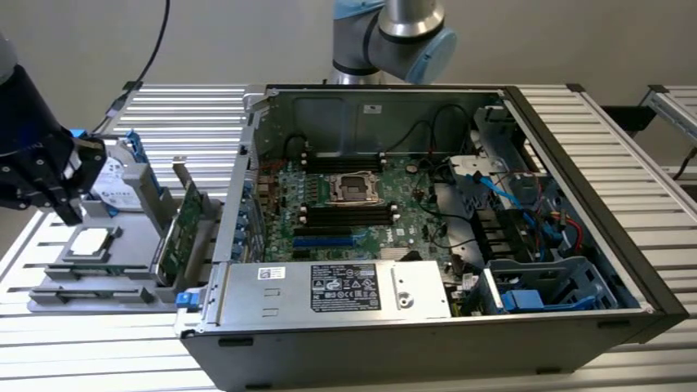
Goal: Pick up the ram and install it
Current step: 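Pick up the ram and move it above insertion slot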
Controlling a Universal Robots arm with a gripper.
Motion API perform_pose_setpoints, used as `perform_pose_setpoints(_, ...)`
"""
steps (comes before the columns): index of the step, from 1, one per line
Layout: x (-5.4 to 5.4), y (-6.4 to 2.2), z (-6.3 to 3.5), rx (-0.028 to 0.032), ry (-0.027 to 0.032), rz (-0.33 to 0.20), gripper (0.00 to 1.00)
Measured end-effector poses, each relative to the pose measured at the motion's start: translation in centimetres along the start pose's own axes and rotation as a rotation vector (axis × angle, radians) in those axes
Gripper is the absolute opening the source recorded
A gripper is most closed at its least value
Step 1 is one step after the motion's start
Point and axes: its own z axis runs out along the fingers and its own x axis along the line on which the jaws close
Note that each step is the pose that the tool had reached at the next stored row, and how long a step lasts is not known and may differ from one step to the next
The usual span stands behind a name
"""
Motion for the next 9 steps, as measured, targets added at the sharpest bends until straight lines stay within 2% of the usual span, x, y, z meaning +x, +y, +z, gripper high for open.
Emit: perform_pose_setpoints(9,-0.01,-0.02,0.39,0.0060,0.0072,-0.163,0.11)
